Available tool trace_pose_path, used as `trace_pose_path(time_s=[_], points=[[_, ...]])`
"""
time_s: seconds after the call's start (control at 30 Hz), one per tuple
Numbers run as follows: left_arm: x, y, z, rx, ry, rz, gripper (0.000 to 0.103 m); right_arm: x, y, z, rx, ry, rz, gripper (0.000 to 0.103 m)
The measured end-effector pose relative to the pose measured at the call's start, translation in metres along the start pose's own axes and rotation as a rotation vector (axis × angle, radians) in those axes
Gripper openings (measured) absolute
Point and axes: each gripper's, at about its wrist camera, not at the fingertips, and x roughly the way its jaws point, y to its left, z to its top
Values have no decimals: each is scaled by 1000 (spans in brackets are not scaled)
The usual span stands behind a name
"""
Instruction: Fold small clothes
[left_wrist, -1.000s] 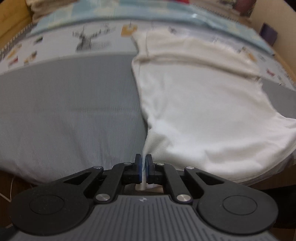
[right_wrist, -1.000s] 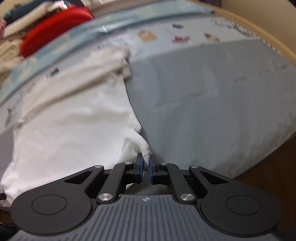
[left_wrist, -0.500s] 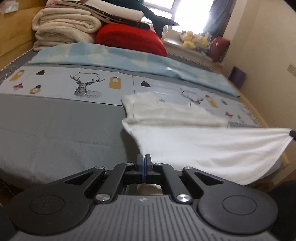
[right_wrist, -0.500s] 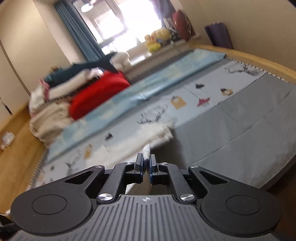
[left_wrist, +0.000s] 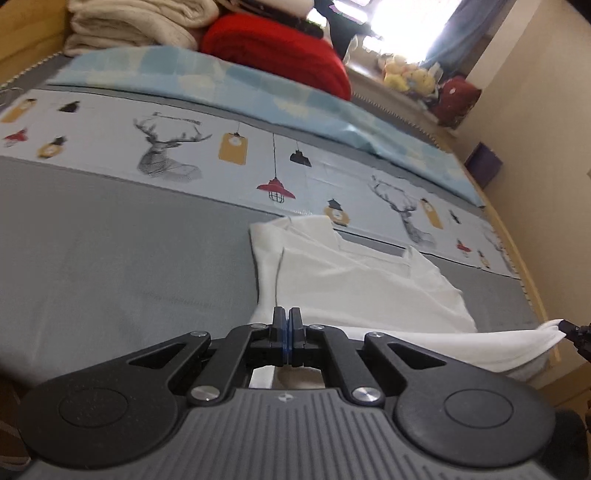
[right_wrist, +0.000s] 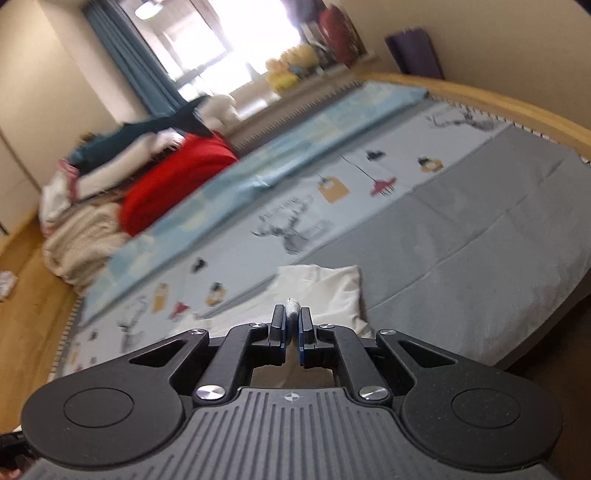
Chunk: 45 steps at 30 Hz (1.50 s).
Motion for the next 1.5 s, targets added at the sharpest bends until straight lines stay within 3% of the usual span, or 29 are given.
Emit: trace_pose_path(time_s=[0.2, 0.27, 0.33, 0.4, 0.53, 0.67, 0.73, 0.8, 0.87, 1.0, 1.2, 1.23, 1.27, 1.3, 1.33, 1.37, 1.43, 1.5], points=[[103, 4, 57, 20, 8, 45, 3, 119, -10, 43, 23, 85, -121, 6], [121, 15, 59, 20, -8, 124, 9, 152, -12, 51, 7, 64, -205, 9], [132, 28, 57, -35, 45, 144, 9, 165, -14, 53, -28, -8, -272, 11], [138, 32, 55, -50, 80, 120, 9, 172, -24, 48, -46, -28, -273, 12], [151, 23, 51, 40, 101, 106, 17, 183, -54, 40, 87, 86, -212, 16], [172, 12, 50, 54, 134, 79, 19, 194, -62, 34, 70, 161, -213, 19], [182, 4, 53, 86, 125, 67, 27, 201, -63, 26, 50, 219, -203, 19], [194, -4, 55, 110, 122, 65, 43, 206, -63, 19, 21, 263, -207, 19], [209, -13, 58, 144, 119, 63, 44, 210, -63, 16, -1, 295, -219, 20], [236, -28, 63, 250, 87, 108, 44, 215, -65, 15, -24, 313, -212, 22], [255, -42, 69, 295, 70, 39, 41, 226, -69, 20, -13, 323, -214, 22], [258, -44, 68, 309, 78, 29, 36, 229, -68, 20, -13, 327, -211, 22], [260, -46, 68, 323, 91, 12, 13, 232, -67, 20, -16, 331, -211, 22], [260, -46, 70, 334, 98, 0, 4, 236, -65, 19, -24, 336, -210, 22], [256, -45, 73, 329, 81, 2, 4, 240, -62, 19, -35, 339, -211, 22], [249, -40, 79, 303, 47, 13, 4, 244, -60, 19, -43, 339, -213, 22], [228, -18, 96, 136, -60, 23, 4, 249, -55, 22, -48, 325, -216, 22], [218, 3, 104, 14, -113, 82, 4, 249, -50, 29, -39, 264, -221, 22]])
